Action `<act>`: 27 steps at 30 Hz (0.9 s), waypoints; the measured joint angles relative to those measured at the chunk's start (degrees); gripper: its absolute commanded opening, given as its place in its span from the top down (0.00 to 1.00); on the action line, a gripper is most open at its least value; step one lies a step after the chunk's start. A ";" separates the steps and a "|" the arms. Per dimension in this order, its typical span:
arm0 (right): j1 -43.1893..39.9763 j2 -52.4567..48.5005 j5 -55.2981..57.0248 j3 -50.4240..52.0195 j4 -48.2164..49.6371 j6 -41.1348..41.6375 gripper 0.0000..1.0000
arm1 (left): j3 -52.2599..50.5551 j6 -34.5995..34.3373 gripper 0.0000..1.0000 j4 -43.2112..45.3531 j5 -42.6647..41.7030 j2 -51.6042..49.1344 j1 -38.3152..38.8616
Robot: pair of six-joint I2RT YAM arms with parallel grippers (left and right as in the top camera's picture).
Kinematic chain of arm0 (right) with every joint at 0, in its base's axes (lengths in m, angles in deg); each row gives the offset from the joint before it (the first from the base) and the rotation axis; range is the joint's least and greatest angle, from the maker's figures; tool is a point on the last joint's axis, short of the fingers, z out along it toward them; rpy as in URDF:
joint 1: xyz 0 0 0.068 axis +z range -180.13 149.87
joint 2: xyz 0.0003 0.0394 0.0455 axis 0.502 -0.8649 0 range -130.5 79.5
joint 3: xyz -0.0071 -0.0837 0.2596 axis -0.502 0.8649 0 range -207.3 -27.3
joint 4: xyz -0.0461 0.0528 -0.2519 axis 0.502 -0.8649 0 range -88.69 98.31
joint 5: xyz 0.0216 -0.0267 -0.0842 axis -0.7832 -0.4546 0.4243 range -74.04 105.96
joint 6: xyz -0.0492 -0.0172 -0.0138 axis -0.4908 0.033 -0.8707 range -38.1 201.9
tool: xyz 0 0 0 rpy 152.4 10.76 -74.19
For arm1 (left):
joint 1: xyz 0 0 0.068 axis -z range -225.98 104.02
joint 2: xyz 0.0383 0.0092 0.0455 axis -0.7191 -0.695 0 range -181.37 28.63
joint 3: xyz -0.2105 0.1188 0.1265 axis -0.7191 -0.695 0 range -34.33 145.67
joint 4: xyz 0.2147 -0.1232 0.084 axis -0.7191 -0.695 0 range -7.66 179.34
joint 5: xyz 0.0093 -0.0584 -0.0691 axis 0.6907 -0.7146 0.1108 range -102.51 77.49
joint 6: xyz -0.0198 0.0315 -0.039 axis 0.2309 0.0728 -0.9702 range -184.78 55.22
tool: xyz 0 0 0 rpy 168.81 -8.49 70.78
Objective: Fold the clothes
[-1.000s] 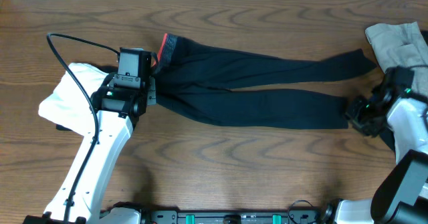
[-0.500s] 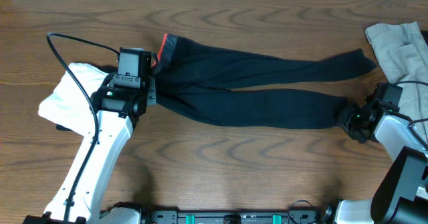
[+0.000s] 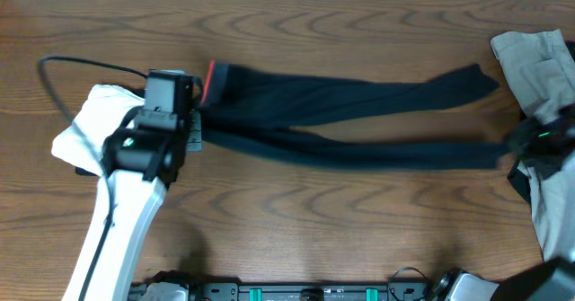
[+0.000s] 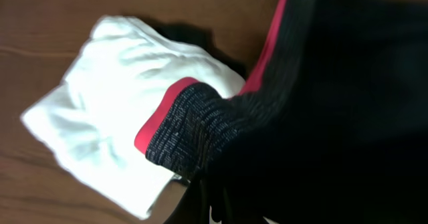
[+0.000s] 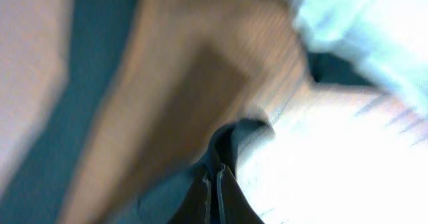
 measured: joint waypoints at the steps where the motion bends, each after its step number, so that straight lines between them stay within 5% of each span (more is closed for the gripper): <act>1: -1.14 0.61 0.13 -2.64 -1.95 -0.35 0.99 | 0.98 0.00 0.94 -1.14 0.00 1.40 0.00; 14: -5.09 1.49 0.39 -15.26 -10.43 -2.99 0.99 | 2.43 0.00 0.93 -7.34 -4.33 8.09 0.00; 27: -0.17 -6.54 -0.31 -15.72 -1.14 -2.78 0.99 | 2.43 0.66 0.93 4.98 -4.74 -0.72 0.00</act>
